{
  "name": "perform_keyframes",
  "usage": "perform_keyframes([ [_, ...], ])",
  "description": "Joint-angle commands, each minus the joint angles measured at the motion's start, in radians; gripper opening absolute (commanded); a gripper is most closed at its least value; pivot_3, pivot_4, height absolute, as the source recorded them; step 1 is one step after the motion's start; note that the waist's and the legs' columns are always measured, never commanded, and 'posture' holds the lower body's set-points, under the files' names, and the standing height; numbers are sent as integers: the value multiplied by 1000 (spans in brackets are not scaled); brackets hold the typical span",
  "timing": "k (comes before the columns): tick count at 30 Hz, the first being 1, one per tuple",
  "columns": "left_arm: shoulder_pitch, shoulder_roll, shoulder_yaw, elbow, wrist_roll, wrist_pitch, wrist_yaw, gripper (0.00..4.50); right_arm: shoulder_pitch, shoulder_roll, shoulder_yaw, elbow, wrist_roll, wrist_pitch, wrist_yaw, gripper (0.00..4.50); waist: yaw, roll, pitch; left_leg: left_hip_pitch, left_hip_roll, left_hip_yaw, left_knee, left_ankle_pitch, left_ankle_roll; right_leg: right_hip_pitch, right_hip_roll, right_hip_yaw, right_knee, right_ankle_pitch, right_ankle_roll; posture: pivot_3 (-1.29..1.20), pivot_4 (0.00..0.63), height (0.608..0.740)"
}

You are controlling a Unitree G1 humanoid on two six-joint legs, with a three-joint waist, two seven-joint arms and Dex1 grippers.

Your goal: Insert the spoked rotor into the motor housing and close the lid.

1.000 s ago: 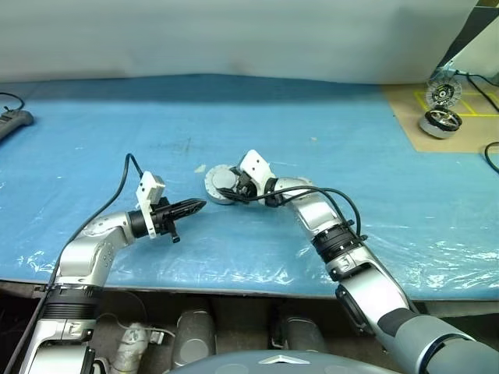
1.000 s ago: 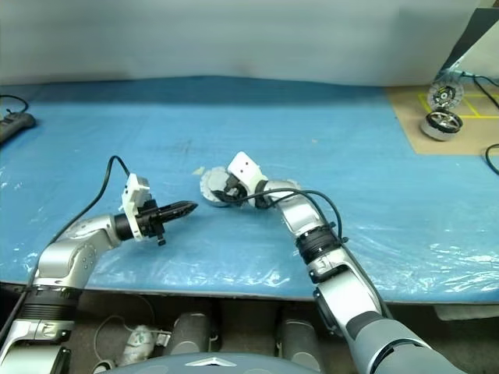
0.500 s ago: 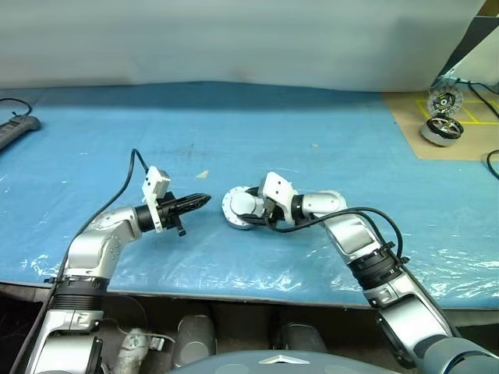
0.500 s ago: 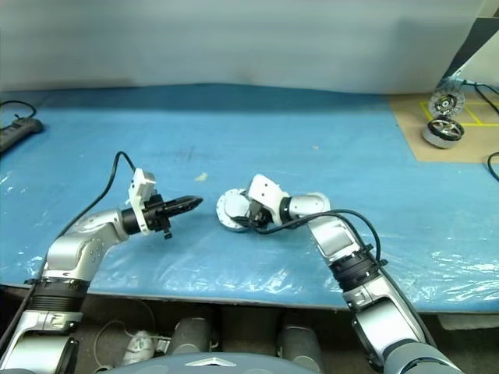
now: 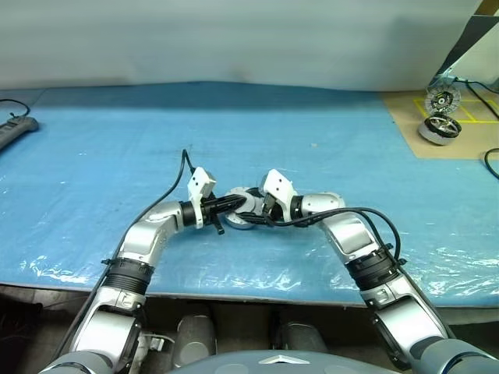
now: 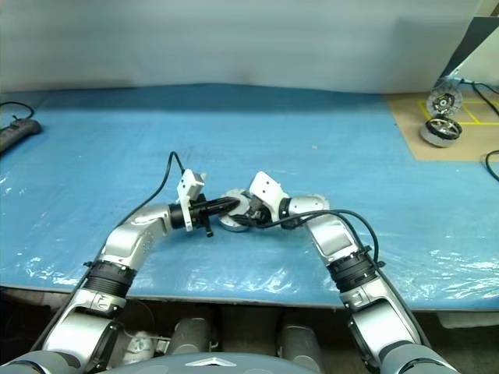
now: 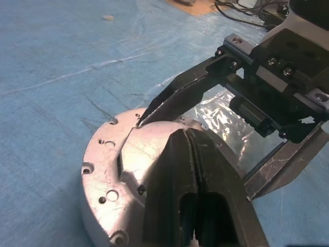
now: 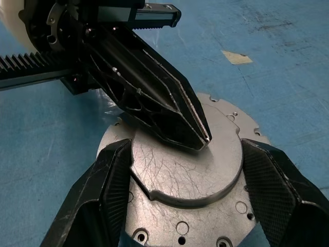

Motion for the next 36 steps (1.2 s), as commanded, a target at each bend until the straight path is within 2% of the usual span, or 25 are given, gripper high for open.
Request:
perform_keyframes([
  [1, -6, 16, -11, -13, 10, -3, -25, 0, 75, -32, 30, 54, -29, 88, -16, 2966, 0, 0, 0, 0, 0, 0, 0, 0, 0, 0, 0, 0, 0, 0, -1, 0, 150, 740],
  [10, -28, 45, -52, 86, 95, -63, -34, 0, 80, -19, -11, 31, -5, 126, -65, 2966, 4, 0, 0, 0, -1, 0, -1, 0, 0, 0, 0, 0, -2, -1, 1, 0, 150, 740],
  [13, -28, 44, -62, 105, 106, -86, -40, 0, 85, -29, -16, 16, -2, 83, -67, 2966, 4, 0, 0, 0, -1, 0, -1, 0, 0, 0, 0, 0, -2, -1, 2, 0, 150, 740],
  [15, -31, 38, -66, 113, 113, -94, -35, 0, 86, -35, -29, -17, 3, 47, -71, 3725, 7, 0, 0, 0, -1, 0, -1, 0, 0, 0, -1, 0, -2, -1, 3, 0, 150, 740],
  [18, -45, 31, -71, 122, 133, -128, -15, 0, 55, -11, -101, -93, 83, 135, -83, 4458, 6, 0, 0, 0, -1, 0, -2, 0, 0, 0, -1, 0, -3, -2, 3, 0, 150, 740],
  [21, -71, 27, -63, 126, 119, -121, -27, 0, 16, -18, -182, -202, 202, 234, -47, 4458, 6, 1, 5, -4, -1, 0, -2, 0, 0, -4, 0, 0, -2, -1, 3, 0, 150, 740],
  [24, -79, 31, -67, 137, 117, -121, -46, 0, 4, -39, -215, -267, 261, 285, -29, 4458, 5, 1, 6, -10, -1, 0, -2, 0, 0, -9, 0, 0, -1, 3, -4, 0, 150, 740],
  [28, -84, 37, -63, 153, 121, -124, -54, 0, -1, -47, -291, -334, 354, 359, -46, 4458, 3, 1, 6, -12, -1, 0, -4, 1, -3, -11, 0, 0, -2, 3, -5, 0, 150, 740],
  [33, -71, 44, -61, 145, 121, -124, -61, 0, 47, -28, -400, -332, 479, 519, -118, 4458, 3, 1, 6, -13, -1, 0, -5, 1, -3, -12, 0, -1, -2, 2, -5, 0, 150, 740],
  [36, -60, 46, -61, 124, 117, -117, -59, 0, 138, -17, -434, -297, 528, 622, -155, 4458, 4, 1, 6, -12, -1, 0, -4, 1, -3, -11, 0, -1, -2, 2, -5, 0, 150, 740],
])
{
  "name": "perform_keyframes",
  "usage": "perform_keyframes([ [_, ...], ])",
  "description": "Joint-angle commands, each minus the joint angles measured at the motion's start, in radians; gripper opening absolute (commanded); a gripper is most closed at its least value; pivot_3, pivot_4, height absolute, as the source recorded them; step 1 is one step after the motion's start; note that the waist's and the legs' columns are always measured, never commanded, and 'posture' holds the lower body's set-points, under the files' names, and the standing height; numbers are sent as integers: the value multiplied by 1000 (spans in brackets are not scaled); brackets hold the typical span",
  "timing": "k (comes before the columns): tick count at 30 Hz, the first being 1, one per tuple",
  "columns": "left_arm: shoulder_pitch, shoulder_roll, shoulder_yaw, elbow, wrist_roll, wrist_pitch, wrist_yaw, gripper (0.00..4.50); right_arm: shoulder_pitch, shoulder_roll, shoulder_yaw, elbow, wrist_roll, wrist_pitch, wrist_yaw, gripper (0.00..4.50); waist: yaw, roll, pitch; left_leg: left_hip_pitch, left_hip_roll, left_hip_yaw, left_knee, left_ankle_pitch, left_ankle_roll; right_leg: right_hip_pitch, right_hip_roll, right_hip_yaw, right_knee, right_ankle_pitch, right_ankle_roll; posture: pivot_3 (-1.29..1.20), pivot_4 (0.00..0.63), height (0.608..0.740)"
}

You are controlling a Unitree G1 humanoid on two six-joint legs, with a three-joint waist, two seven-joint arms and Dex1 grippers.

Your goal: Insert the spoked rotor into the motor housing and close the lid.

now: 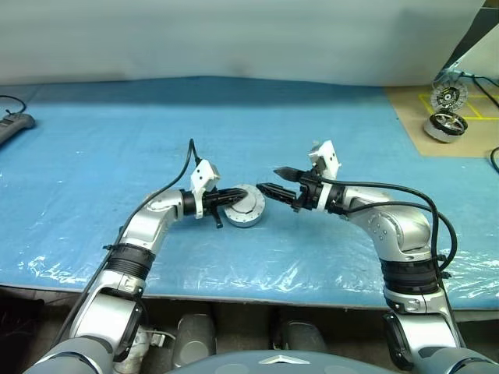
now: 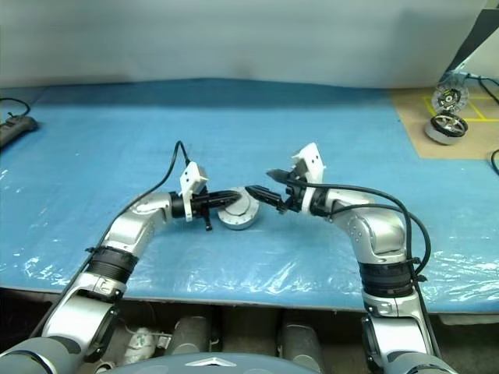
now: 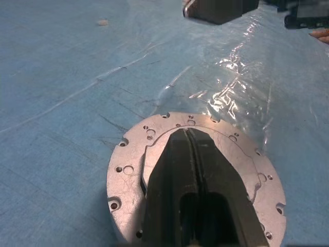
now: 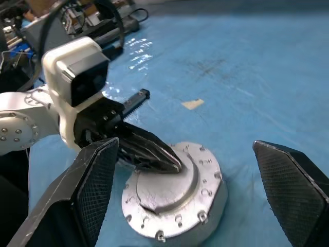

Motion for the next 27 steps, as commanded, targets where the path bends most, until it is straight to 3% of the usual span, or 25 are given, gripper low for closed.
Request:
perform_keyframes([
  [1, 37, 15, -17, 10, 31, 24, 3, 0, 93, 23, -63, 13, 92, 121, -42, 4458, 1, 0, 0, 1, 0, 0, 0, 0, 0, 1, 0, 0, 0, 0, 0, 0, 150, 740],
  [5, 45, 25, -9, -4, 21, 35, -1, 0, 144, 71, -104, -25, 171, 206, -91, 4458, -3, 1, 1, 0, 0, 0, 0, 0, 0, -1, 0, 0, -1, 0, 0, 0, 150, 740],
  [12, 56, 26, -1, -11, 20, 38, 4, 0, 147, 117, -117, 84, 211, 273, -138, 4458, -2, 1, 1, 0, 0, 0, 0, 0, -1, -1, 0, 0, -1, 0, 0, 0, 150, 740],
  [19, 32, 19, 4, 19, 26, 21, 10, 0, 137, 160, -74, 201, 187, 235, -157, 4458, -4, 1, 1, 5, 0, 0, 0, 0, -1, 3, 0, 0, 0, -1, 1, 0, 150, 740],
  [21, 30, 20, 5, 24, 27, 17, 11, 0, 128, 179, -55, 214, 185, 229, -157, 4458, -4, 1, 1, 7, 0, 0, 0, 0, 0, 4, 0, 0, -1, -4, 7, 0, 150, 740],
  [27, 37, 18, 4, 20, 22, 18, 9, 0, 49, 236, -56, 265, 198, 214, -165, 4458, -5, 1, 1, 6, 0, 0, -1, 0, -1, 4, 0, 0, 0, -2, 3, 0, 150, 740],
])
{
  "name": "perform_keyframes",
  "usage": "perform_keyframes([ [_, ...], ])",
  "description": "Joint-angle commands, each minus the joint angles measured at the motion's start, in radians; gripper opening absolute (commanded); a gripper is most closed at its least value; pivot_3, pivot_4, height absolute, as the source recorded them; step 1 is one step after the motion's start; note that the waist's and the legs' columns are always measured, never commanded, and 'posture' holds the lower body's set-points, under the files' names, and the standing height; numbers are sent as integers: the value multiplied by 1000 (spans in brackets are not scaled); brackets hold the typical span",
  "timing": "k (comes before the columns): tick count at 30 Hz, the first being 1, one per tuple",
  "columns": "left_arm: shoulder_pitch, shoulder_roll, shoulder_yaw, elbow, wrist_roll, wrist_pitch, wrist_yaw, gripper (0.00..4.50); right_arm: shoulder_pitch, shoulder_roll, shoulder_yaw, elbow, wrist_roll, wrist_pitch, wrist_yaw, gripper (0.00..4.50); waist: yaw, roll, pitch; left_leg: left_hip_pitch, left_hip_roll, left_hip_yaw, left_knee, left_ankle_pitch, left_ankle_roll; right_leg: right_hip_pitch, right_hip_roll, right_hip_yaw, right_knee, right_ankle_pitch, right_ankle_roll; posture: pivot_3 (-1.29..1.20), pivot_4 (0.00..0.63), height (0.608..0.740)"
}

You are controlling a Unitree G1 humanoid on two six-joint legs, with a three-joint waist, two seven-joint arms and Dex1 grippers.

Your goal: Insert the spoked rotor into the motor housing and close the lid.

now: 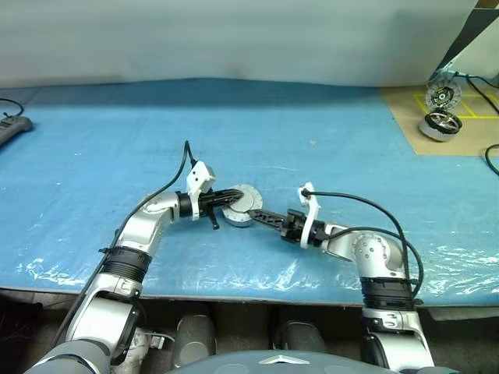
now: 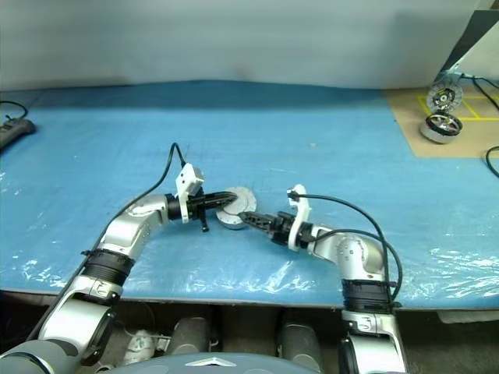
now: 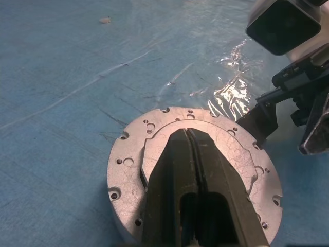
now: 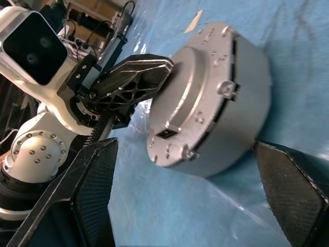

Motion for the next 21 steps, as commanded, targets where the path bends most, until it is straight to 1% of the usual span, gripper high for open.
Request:
perform_keyframes([
  [1, 23, 5, -12, 21, 25, 19, 8, 0, -37, 25, 13, 55, 6, -2, -16, 4458, 0, 0, 0, -1, 0, 0, 0, 0, 0, 0, 0, 0, 0, 1, -2, 0, 150, 740],
  [3, 25, 4, -13, 18, 26, 20, 7, 0, -60, 37, 5, 71, 14, -8, -19, 4458, -1, 0, 0, -1, 0, 0, 0, 0, 0, 0, 0, 0, 0, 1, -2, 0, 150, 740],
  [5, 24, 3, -13, 16, 27, 21, 7, 0, -69, 46, 0, 73, 19, -16, -20, 4047, -1, 0, 0, -1, 0, 0, 0, 0, 0, -1, 0, 0, 0, 1, -2, 0, 150, 740],
  [6, 24, 4, -13, 15, 27, 21, 7, 0, -69, 48, -3, 73, 22, -18, -20, 3780, -1, 0, 0, -1, 0, 0, 0, 0, 0, -1, 0, 0, 0, 1, -2, 0, 150, 740],
  [10, 23, 7, -11, 17, 29, 22, 5, 0, -59, 42, -6, 77, 27, -25, -15, 2402, 0, 0, 0, -4, 0, 0, 0, 0, 0, -3, 0, 0, 0, 1, -2, 0, 150, 740],
  [14, 20, 8, -10, 20, 31, 24, 0, 0, -56, 39, 3, 73, 25, -37, -14, 1322, 0, 0, 0, -5, 0, 0, -1, 0, -1, -5, 0, 0, 0, 1, -3, 0, 150, 740],
  [18, 17, 8, -7, 7, 15, 28, -23, 0, -54, 39, 2, 69, 25, -43, -18, 1312, 0, 0, 0, -5, 0, 0, -1, 0, -1, -4, 0, 0, 0, 1, -3, 0, 150, 740],
  [20, 21, 8, 10, -24, -25, 46, -53, 0, -50, 40, -4, 67, 28, -43, -21, 1312, 0, 0, 0, -5, 0, 0, -1, 0, -1, -5, 0, 0, 0, 1, -3, 0, 150, 740],
  [21, 22, 7, 39, -58, -86, 97, -72, 0, -46, 39, -11, 61, 35, -41, -20, 1312, 0, 0, 0, -5, 0, 0, -1, 0, -1, -5, 0, 0, 0, 1, -3, 0, 150, 740],
])
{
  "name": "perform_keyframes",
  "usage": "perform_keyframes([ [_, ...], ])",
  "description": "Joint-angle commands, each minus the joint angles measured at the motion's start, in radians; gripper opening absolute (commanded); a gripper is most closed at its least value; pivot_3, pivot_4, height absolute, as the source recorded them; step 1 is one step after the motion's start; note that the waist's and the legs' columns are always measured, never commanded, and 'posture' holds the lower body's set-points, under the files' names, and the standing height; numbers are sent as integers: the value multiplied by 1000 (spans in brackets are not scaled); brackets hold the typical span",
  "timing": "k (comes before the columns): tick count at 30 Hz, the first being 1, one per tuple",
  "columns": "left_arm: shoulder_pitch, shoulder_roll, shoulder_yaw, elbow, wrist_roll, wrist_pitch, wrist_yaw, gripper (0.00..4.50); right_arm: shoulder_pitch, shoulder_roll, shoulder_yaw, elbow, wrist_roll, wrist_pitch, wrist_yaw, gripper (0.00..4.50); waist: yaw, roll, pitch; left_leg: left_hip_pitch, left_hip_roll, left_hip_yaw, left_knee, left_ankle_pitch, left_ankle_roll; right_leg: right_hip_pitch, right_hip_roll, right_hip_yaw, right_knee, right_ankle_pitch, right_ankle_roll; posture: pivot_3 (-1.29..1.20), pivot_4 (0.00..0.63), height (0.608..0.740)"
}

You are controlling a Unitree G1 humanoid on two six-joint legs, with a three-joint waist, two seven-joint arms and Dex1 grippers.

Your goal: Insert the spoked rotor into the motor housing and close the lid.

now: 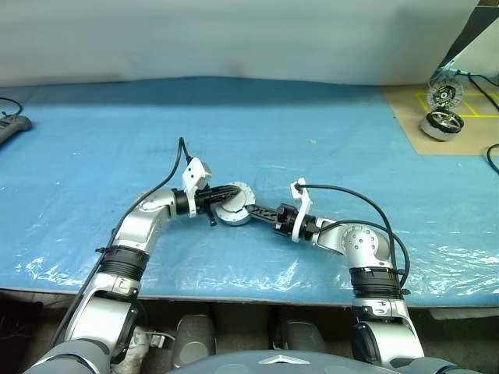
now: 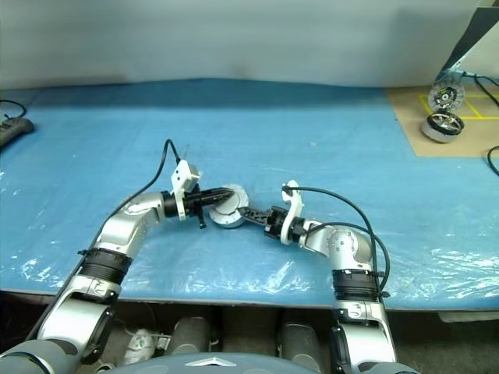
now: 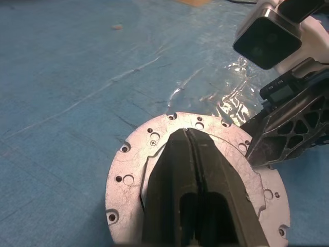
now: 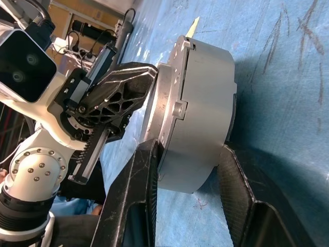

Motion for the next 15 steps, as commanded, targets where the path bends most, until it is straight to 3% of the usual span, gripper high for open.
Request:
perform_keyframes([
  [1, 23, 1, 37, -71, -112, 120, -58, 0, 5, 8, 4, -35, 23, -8, -2, 1312, -1, 0, 0, 0, 0, 0, 0, 0, 0, 0, 0, 0, 0, 0, 0, 0, 150, 740],
  [6, 0, 14, 143, -163, -289, 316, -52, 0, -15, 23, -99, -26, 76, 11, -64, 1310, 1, -1, 4, -8, 0, 0, 1, 0, -1, -9, 0, -1, 3, 0, -1, 0, 150, 740],
  [11, -32, -1, 241, -174, -349, 369, 55, 0, -45, 67, -289, -30, 272, 59, -145, 1310, 7, 0, 12, -12, 0, 0, 2, 1, -1, -10, 0, -1, 3, 0, -1, 0, 150, 740],
  [15, -43, -22, 301, -169, -396, 425, 139, 0, -52, 111, -366, -43, 372, 67, -224, 1310, 7, 0, 15, -14, 0, 0, 2, 1, -1, -12, 0, -2, 3, 0, -1, 0, 150, 740],
])
